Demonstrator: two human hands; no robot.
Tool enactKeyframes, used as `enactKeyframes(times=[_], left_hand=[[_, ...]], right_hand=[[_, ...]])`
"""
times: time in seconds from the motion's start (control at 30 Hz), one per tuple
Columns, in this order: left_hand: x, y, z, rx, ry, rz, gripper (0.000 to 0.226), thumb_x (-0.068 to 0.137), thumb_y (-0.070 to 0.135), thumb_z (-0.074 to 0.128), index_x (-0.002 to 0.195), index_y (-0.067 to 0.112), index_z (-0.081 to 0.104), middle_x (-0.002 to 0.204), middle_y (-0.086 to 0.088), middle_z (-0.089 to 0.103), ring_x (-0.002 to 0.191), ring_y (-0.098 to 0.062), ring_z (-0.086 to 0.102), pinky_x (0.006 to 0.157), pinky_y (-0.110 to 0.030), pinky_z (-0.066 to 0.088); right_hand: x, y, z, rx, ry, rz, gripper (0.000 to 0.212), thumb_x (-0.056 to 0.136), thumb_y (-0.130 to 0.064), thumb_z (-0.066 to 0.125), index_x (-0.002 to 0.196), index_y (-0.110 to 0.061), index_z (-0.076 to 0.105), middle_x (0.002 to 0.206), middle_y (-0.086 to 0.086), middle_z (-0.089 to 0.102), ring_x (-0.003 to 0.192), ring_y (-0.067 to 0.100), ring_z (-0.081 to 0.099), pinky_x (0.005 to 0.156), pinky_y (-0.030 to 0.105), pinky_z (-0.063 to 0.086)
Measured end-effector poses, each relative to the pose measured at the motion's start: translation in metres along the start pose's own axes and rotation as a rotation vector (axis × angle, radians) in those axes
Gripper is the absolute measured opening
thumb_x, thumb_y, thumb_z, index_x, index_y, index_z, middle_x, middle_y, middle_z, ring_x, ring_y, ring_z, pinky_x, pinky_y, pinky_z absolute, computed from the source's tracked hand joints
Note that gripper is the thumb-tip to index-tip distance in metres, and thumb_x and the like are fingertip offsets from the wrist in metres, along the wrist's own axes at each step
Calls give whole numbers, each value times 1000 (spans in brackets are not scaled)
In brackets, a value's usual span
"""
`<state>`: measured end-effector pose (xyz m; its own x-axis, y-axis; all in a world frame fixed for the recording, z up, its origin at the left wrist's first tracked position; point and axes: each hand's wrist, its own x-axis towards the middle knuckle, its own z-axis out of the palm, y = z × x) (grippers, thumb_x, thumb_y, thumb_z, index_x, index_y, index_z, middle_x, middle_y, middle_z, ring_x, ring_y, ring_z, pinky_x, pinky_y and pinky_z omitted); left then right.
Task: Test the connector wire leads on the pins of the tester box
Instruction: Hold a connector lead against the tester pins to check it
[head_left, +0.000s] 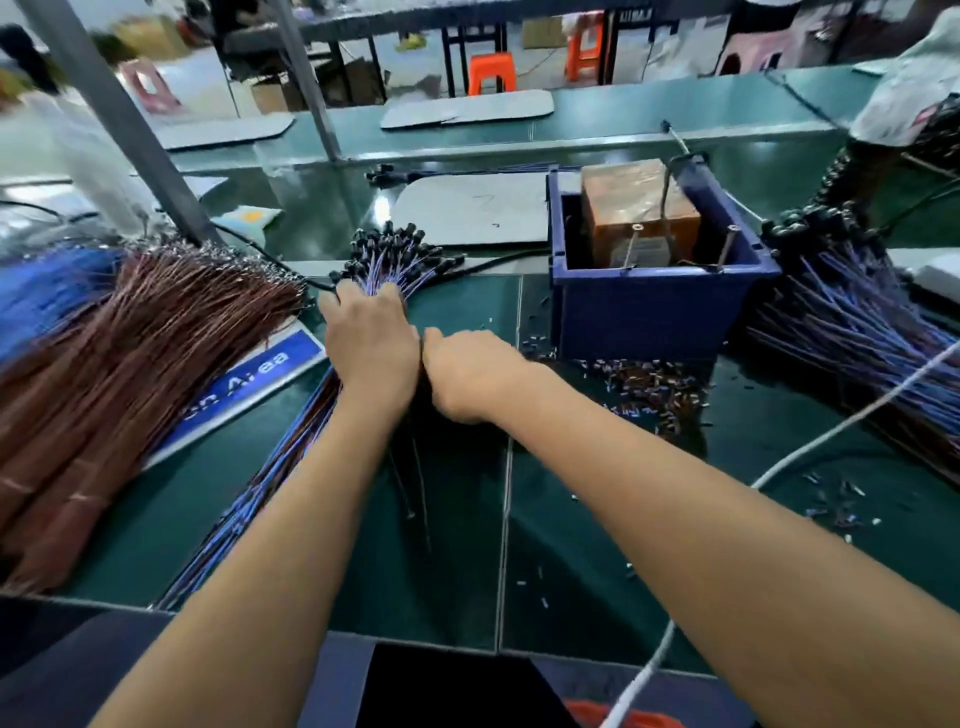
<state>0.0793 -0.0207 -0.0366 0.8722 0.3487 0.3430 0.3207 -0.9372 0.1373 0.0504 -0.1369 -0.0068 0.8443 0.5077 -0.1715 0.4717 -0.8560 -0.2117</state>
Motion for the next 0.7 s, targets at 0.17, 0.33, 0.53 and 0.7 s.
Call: enactKeyframes(times=[0.17,0.33,0.53,0.7], left_hand=[[38,2,19,124,5,74,30,93,41,69,114,20,68,129,-17,45,123,-38,40,98,-40,39],[58,10,28,187,6,100,18,94,19,62,110,18,72,131,-17,45,126,-38,38,98,-39,39],[59,15,26,126,-42,131,29,95,22,56,116,5,65,130,-20,48,125,-38,39,104,-40,35],[47,27,-2,-580,10,42,16,103,16,40,103,3,50,105,-21,67,93,-36,59,81,-44,42]], right_hand=[[17,-2,-6,6,-36,56,42,95,-7,56,137,-3,50,126,17,63,70,30,54,71,38,48],[17,9,1,10,20,59,25,96,-10,51,120,-8,59,115,18,68,95,37,65,75,35,48],[18,13,6,0,48,56,22,96,-13,51,116,-9,58,116,18,69,108,39,66,79,38,48],[9,10,12,32,109,40,32,104,-29,52,127,-6,50,125,20,66,116,40,63,82,39,44]])
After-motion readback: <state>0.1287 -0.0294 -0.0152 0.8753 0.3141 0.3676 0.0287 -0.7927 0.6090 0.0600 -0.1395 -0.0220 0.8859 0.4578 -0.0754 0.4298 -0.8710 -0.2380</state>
